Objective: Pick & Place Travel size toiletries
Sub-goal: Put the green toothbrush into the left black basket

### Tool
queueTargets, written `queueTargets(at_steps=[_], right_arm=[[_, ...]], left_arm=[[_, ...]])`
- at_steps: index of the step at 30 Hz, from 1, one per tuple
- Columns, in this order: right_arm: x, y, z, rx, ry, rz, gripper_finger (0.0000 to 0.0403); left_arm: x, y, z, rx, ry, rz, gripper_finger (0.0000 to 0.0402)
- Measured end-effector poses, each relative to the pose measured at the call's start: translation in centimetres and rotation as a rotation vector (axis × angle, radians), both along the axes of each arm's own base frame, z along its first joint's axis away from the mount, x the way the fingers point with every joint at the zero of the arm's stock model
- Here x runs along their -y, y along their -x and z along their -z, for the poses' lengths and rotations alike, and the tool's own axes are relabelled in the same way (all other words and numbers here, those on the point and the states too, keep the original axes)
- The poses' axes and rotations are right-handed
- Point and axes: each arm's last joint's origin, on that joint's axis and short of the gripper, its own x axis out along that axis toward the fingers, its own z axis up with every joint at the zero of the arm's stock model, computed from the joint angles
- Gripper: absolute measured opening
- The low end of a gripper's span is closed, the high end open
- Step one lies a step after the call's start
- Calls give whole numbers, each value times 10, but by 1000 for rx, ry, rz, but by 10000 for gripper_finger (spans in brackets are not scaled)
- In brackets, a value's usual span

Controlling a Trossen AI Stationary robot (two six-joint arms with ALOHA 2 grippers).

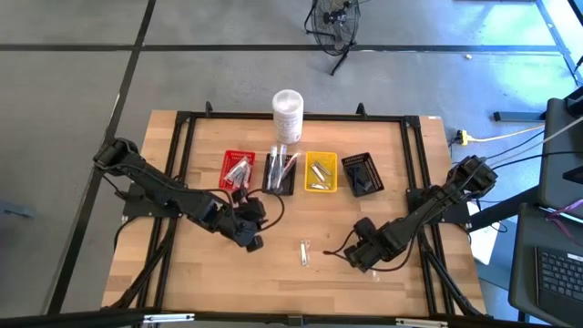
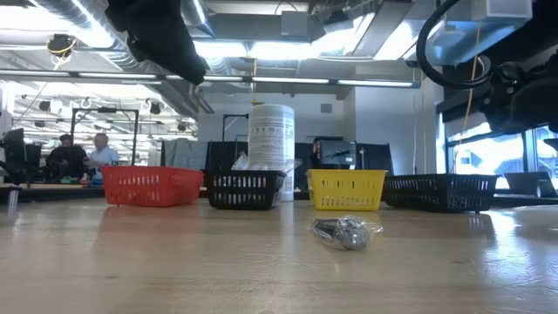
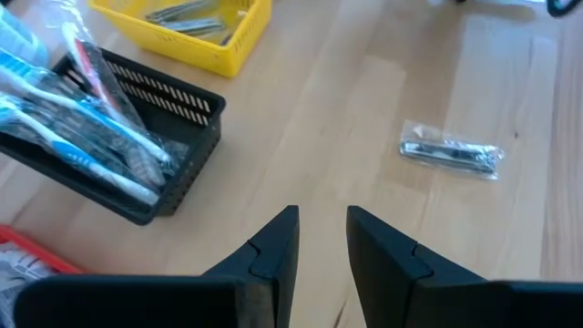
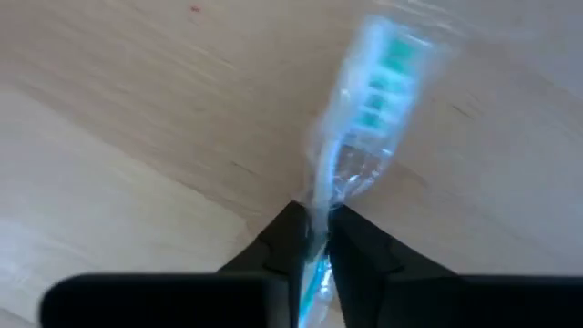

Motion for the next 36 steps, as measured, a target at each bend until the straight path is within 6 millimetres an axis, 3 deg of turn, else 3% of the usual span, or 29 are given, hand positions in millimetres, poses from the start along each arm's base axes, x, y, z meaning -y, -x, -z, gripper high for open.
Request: queueTargets(at_steps=[9, 14, 19, 28, 36], right_arm=[[-2, -9, -8, 134, 57, -40, 27], [-3, -25, -23, 244, 107, -95, 38], [4, -48, -44, 385, 276, -140, 31], [26, -97, -91, 569, 517, -266, 38], [62, -129, -108, 691, 628, -247, 40]], left_arm=[[-1, 0, 0, 17, -20, -29, 91], [-1, 0, -1, 25, -25, -43, 91], [-2, -1, 0, 62, 2, -125, 91], [-1, -5, 7, 54, -12, -148, 91], [-2, -5, 7, 74, -23, -183, 91]])
